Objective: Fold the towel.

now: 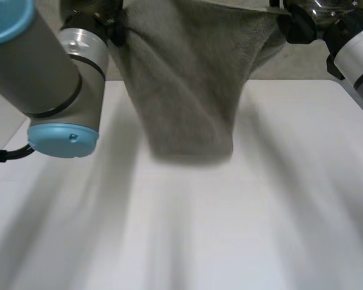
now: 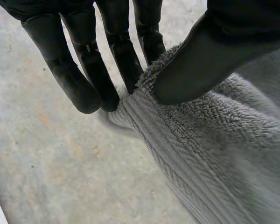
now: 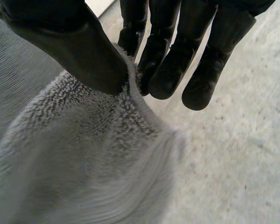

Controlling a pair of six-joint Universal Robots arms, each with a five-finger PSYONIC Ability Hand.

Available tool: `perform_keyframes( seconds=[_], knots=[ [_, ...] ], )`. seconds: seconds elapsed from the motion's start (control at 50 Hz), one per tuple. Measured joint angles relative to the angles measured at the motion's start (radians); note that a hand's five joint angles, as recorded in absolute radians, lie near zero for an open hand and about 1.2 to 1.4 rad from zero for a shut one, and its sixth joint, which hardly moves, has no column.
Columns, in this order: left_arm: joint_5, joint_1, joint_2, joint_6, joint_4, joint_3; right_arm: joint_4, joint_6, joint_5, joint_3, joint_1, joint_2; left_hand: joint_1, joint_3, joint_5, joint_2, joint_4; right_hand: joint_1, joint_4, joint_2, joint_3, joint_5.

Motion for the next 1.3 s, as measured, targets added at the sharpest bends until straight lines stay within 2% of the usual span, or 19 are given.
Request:
perform_keyframes(
  seconds=[0.18,0.34,0.5,0.66,0.72,0.76,0.86,1.08,1.18,1.2,1.24,1.26,1.3],
  knots=[
    [0.054,-0.002,0.059,0.003,0.03,-0.336,0.188,-0.198,0.002,0.155,0.002,-0.006,0.0,0.002,0.0,0.0,0.0,0.0,0.0,0.0,0.0,0.0],
    [0.071,0.008,0.059,0.004,0.113,-0.68,0.198,-0.348,-0.023,0.402,-0.006,0.01,0.0,0.003,0.0,0.0,0.0,0.0,0.0,0.0,0.0,0.0],
    [0.075,0.011,0.059,0.009,0.189,-0.9,0.198,-0.448,-0.036,0.562,-0.011,0.037,0.0,0.004,0.0,0.0,0.0,0.0,0.0,0.0,0.0,0.0],
    [0.075,0.008,0.083,0.017,0.196,-0.947,0.198,-0.46,-0.023,0.597,-0.008,0.043,0.0,0.004,0.0,0.0,0.0,-0.018,-0.015,-0.016,-0.013,-0.018],
    [0.075,0.008,0.102,0.017,0.199,-0.946,0.193,-0.456,-0.022,0.607,-0.009,0.043,0.0,0.004,0.0,0.0,0.0,-0.174,-0.177,-0.167,-0.165,-0.184],
    [0.075,0.009,0.115,0.017,0.207,-0.944,0.185,-0.453,-0.023,0.617,-0.009,0.044,0.0,0.004,0.0,0.0,0.0,-0.391,-0.387,-0.375,-0.381,-0.389],
    [0.075,0.011,0.124,0.016,0.235,-0.949,0.148,-0.444,-0.016,0.639,-0.014,0.049,0.0,0.004,0.0,0.0,0.0,-0.529,-0.513,-0.495,-0.508,-0.537],
    [0.074,0.029,0.114,0.018,0.349,-0.986,0.01,-0.425,0.132,0.669,-0.055,0.081,0.0,0.004,0.0,0.0,0.0,-0.624,-0.624,-0.595,-0.609,-0.653],
    [0.074,0.039,0.111,0.018,0.365,-0.994,-0.008,-0.424,0.166,0.668,-0.066,0.104,0.001,0.004,0.0,0.0,0.0,-0.615,-0.617,-0.588,-0.603,-0.633],
    [0.075,0.04,0.111,0.017,0.366,-0.995,-0.009,-0.422,0.169,0.665,-0.071,0.113,0.001,0.004,0.0,0.0,0.0,-0.56,-0.557,-0.541,-0.552,-0.557],
    [0.075,0.042,0.111,0.017,0.367,-0.996,-0.01,-0.416,0.171,0.663,-0.075,0.123,0.002,0.004,0.0,0.0,0.0,-0.412,-0.426,-0.388,-0.42,-0.425],
    [0.075,0.044,0.111,0.017,0.367,-0.996,-0.011,-0.409,0.17,0.659,-0.079,0.131,0.001,0.002,-0.001,0.0,-0.001,-0.216,-0.236,-0.194,-0.233,-0.233],
    [0.075,0.047,0.111,0.016,0.367,-0.997,-0.009,-0.395,0.168,0.653,-0.086,0.14,-0.008,-0.06,-0.009,-0.013,-0.046,-0.039,-0.029,-0.006,-0.02,-0.032]
  ],
)
